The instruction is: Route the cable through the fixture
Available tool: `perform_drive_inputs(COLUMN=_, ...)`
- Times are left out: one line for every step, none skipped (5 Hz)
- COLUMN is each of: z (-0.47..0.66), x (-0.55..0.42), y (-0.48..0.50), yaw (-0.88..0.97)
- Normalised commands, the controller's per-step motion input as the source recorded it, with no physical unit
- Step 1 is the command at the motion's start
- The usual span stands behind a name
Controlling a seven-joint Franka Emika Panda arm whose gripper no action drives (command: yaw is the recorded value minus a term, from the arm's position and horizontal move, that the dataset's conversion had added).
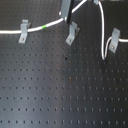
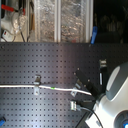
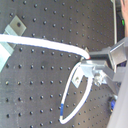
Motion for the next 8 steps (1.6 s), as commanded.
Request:
perform_drive_inputs(z=0.0, x=0.02, y=0.022, yaw=0.0)
perform_drive_inputs(z=0.04, x=-0.049, y=0.012, yaw=0.06)
perform_drive_inputs(z=0.28, x=-0.471, y=-0.035, yaw=0.29)
perform_drive_inputs(z=0.16, x=-0.616, y=0.119, yaw=0.06)
perform_drive_inputs(z=0.09, x=-0.724, y=0.183, yaw=0.0)
perform_drive_inputs(z=0.08, x=-0.604, y=0.259, yaw=-0.29)
perform_drive_inputs(z=0.08, x=-0.393, y=0.145, yaw=-0.73)
perform_drive_inputs(z=0.0, x=0.007, y=0.008, yaw=0.0)
